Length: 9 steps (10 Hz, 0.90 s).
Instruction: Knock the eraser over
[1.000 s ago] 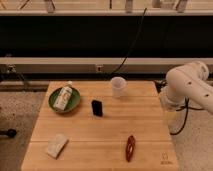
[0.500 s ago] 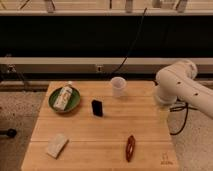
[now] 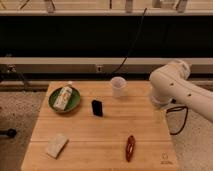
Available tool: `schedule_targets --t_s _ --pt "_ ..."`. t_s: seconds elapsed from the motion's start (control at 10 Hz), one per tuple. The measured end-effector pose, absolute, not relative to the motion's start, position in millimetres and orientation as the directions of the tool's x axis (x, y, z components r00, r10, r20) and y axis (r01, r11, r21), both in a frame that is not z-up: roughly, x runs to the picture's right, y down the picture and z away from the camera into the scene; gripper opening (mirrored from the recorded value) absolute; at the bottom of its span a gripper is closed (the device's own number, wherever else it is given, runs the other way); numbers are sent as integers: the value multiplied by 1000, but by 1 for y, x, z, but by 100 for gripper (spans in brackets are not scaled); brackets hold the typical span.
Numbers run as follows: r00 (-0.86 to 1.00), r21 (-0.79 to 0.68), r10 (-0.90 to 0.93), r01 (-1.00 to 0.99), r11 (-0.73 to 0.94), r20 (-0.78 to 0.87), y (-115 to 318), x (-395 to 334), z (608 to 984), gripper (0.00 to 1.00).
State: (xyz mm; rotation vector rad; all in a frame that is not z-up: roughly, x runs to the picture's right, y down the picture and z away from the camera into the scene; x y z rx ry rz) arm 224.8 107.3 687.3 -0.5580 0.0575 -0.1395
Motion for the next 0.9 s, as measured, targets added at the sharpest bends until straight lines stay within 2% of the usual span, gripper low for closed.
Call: schedule_targets --t_s 0.9 --pt "969 -534 -246 220 816 24 124 182 693 80"
